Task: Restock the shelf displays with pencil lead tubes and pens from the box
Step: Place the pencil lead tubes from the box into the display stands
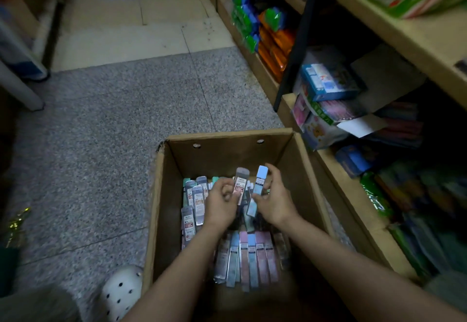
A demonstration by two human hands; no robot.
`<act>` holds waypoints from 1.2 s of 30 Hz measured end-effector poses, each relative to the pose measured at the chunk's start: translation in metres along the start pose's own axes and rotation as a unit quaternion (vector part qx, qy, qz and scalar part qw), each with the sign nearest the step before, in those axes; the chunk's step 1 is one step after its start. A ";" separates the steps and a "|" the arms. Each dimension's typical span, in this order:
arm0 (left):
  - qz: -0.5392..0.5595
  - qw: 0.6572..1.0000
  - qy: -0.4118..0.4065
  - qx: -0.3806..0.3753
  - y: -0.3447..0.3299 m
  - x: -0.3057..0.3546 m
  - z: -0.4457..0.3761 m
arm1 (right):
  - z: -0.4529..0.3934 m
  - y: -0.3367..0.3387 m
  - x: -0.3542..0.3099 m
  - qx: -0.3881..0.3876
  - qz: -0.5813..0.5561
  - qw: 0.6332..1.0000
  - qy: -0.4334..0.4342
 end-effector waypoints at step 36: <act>0.197 0.868 -0.140 -0.434 -0.142 0.303 0.143 | 0.167 0.419 -0.188 0.377 0.142 0.903 0.148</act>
Point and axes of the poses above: each hand's wrist, its own z-axis away from the middle knuckle, its own y-axis out of the back of the hand, x = y × z, the point moved 7 cm from there along -z, towards the middle knuckle, and after that the axes turned 6 degrees about x, right-handed, at the moved point
